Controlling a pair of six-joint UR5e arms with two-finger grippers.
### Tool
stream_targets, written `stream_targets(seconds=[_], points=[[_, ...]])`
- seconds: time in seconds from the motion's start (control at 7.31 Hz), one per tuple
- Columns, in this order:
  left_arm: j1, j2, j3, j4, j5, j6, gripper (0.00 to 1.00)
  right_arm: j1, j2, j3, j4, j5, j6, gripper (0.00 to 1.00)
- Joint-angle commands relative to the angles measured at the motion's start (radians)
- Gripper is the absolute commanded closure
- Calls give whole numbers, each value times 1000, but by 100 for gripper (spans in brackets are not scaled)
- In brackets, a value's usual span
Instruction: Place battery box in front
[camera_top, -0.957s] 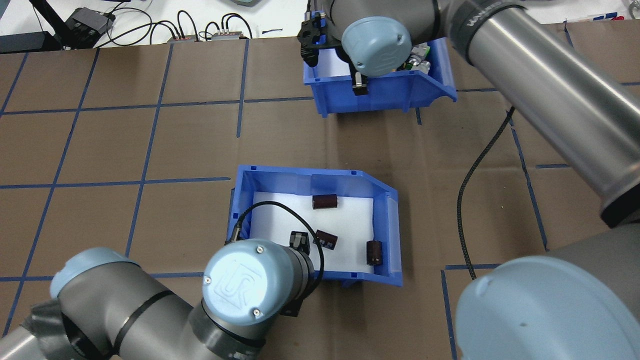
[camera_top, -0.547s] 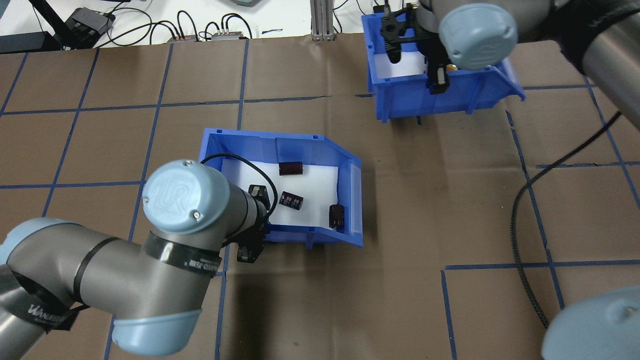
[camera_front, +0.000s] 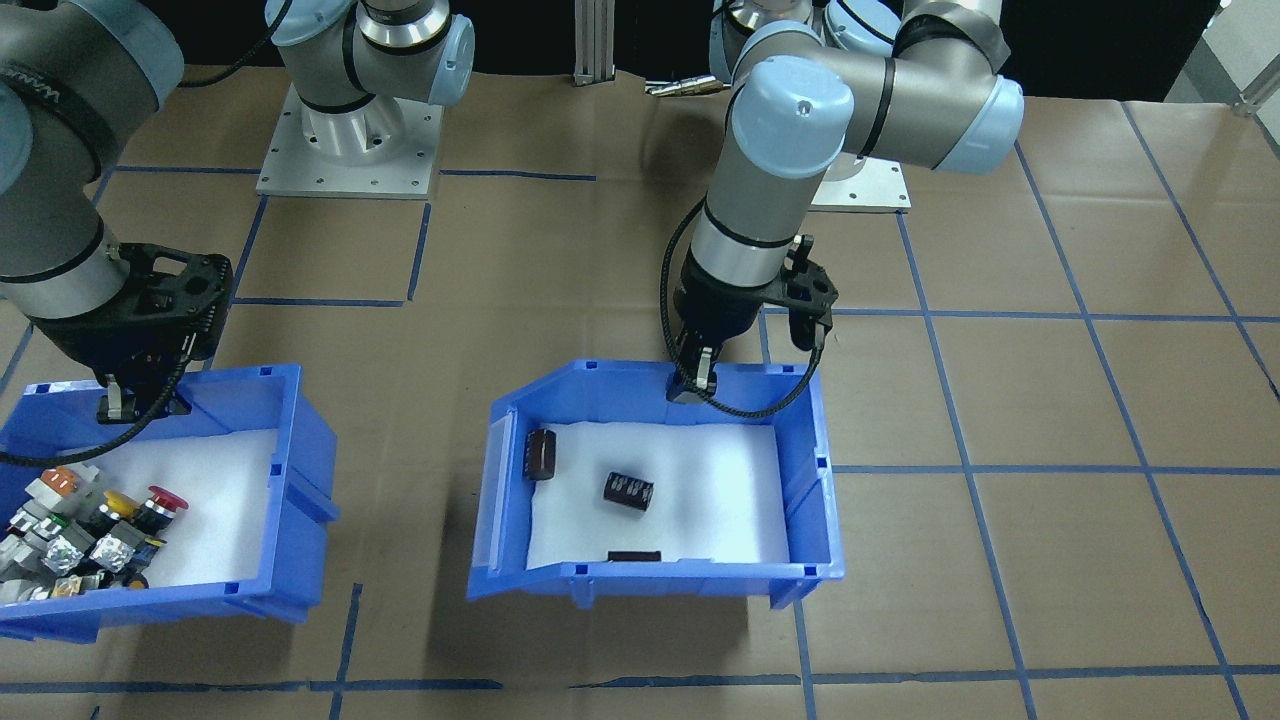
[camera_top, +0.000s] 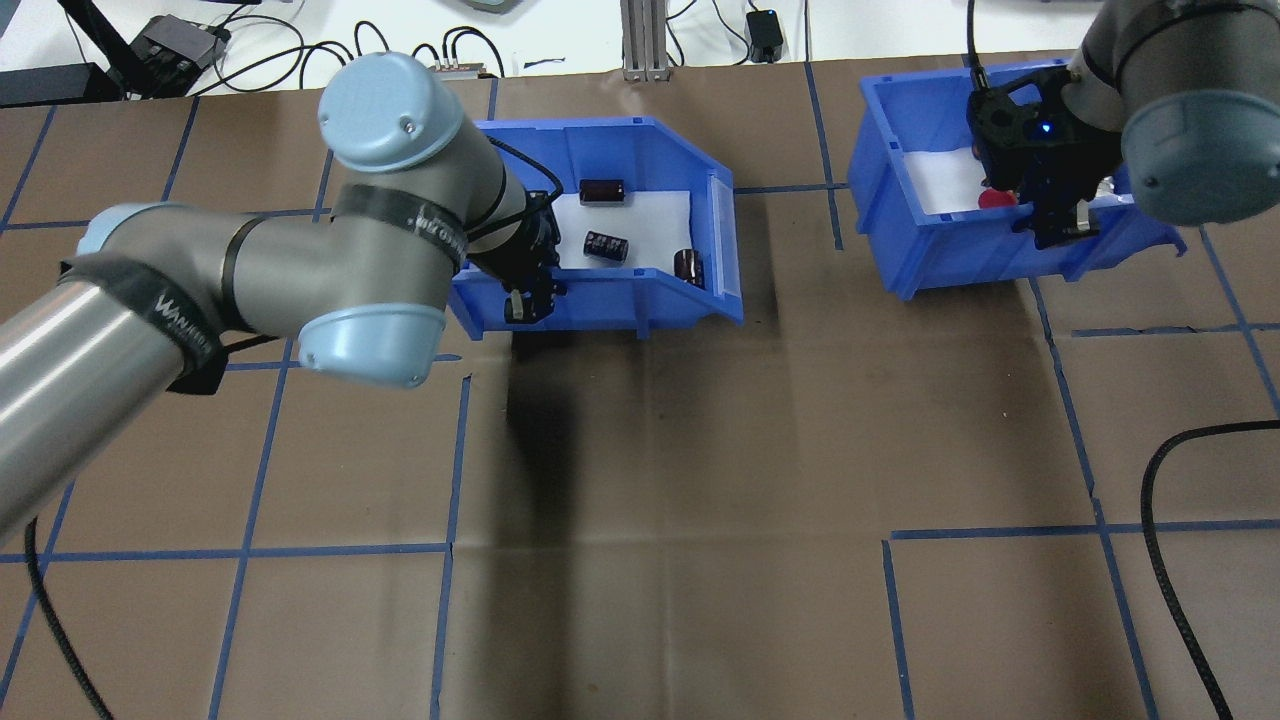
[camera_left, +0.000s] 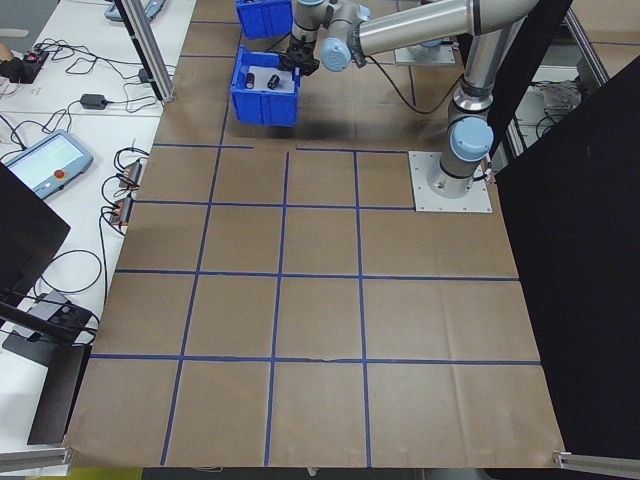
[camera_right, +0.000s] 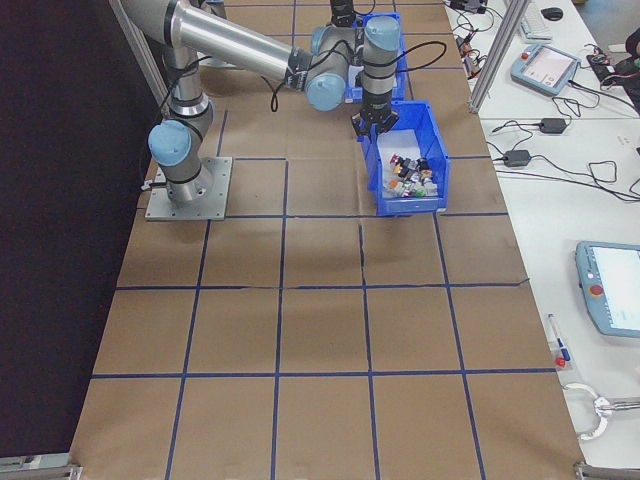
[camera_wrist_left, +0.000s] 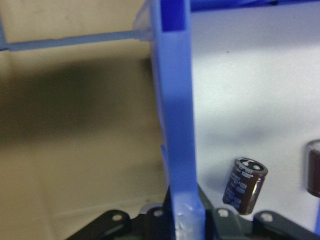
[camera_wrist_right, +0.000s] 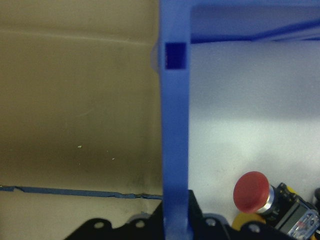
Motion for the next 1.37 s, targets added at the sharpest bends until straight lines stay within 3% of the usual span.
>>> stream_targets(seconds=[0.0,0.27,0.41,0.55,0.68,1.09,1.23], points=[[-47,-156,151,2,-32,-12,100,-104,-124,173,-59,-5,-89,100],[-52,-218,185,14,-52,-12,98,-149,-213,281,-83,-7,-105,100],[-47,-227,193,14,-49,-10,81,-149,-233,304,-90,-7,-104,100],[-46,-235,196,14,-37,-8,33,-149,-235,311,-90,-5,-105,100],[-44,-234,202,22,-37,-15,1,-149,-235,311,-88,-4,-104,100],[-32,-174,245,-19,-34,-117,2,-148,-273,344,-85,-2,-93,100],[9,-106,287,-184,-36,-57,2,-146,-294,376,-85,2,-93,100]])
